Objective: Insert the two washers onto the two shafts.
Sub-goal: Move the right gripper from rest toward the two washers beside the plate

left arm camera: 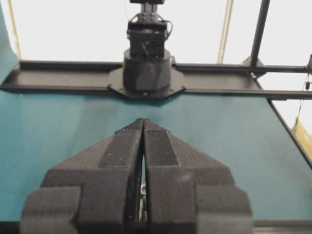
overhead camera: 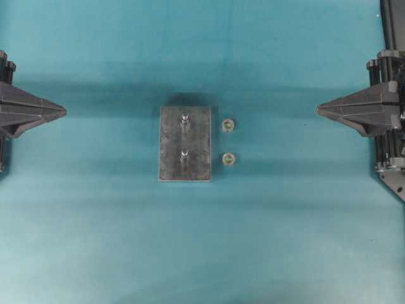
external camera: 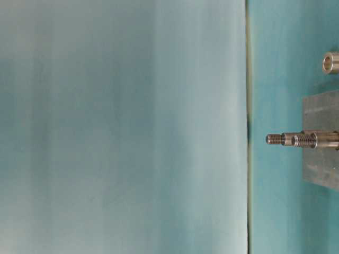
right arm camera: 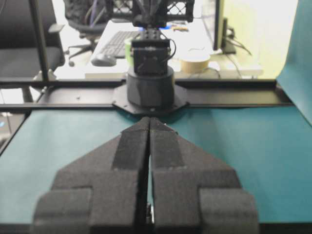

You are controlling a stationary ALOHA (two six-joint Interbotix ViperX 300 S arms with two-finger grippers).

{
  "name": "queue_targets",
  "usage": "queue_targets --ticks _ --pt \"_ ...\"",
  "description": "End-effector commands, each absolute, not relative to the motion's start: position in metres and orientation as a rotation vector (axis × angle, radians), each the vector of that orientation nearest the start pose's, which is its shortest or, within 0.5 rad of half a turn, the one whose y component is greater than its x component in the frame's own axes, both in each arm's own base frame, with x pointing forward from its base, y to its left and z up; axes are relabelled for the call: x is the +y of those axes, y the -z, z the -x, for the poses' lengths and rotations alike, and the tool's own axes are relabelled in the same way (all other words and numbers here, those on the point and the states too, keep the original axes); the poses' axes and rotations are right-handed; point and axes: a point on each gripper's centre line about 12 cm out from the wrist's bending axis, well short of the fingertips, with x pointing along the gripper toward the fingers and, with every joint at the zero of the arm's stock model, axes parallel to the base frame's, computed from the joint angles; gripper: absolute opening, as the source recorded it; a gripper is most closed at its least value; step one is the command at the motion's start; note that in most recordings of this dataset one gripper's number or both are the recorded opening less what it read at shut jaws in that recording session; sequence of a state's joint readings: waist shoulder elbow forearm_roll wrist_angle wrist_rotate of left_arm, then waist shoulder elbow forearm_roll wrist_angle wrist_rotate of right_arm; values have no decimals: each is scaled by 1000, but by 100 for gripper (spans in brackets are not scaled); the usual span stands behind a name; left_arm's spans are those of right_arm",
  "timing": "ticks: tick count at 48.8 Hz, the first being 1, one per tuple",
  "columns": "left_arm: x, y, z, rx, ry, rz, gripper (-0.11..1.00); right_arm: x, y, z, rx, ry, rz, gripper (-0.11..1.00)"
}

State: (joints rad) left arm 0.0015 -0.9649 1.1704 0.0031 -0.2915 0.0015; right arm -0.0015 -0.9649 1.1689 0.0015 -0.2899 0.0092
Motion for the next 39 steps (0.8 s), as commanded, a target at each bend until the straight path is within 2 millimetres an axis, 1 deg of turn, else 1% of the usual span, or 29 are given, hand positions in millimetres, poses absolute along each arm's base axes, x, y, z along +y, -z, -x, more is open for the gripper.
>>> queue_targets --ticks 1,5,11,15,19,23,29,34,39 --pt "-1 -297 -201 -87 5 2 0 -2 -292 -201 -74 10 -12 1" --pt "-1 -294 -203 -69 7 10 0 -7 -282 -202 -11 39 -86 1" --pt "-1 -293 -209 -24 5 28 0 -11 -278 -207 111 66 -154 1" --pt "-1 -288 -216 49 5 28 0 -14 -270 -211 228 82 -159 1" --pt "-1 -277 -226 158 2 27 0 -18 -257 -219 366 104 -166 1" --pt "-1 -264 -235 249 0 27 0 -22 -245 -232 490 123 -177 1" --pt "-1 -240 -247 361 -2 28 0 -27 -230 -254 603 135 -176 1" --pt "-2 -233 -258 404 0 29 0 -31 -216 -269 681 145 -174 1" --pt "-2 -229 -267 446 -1 29 0 -35 -198 -282 761 160 -184 1"
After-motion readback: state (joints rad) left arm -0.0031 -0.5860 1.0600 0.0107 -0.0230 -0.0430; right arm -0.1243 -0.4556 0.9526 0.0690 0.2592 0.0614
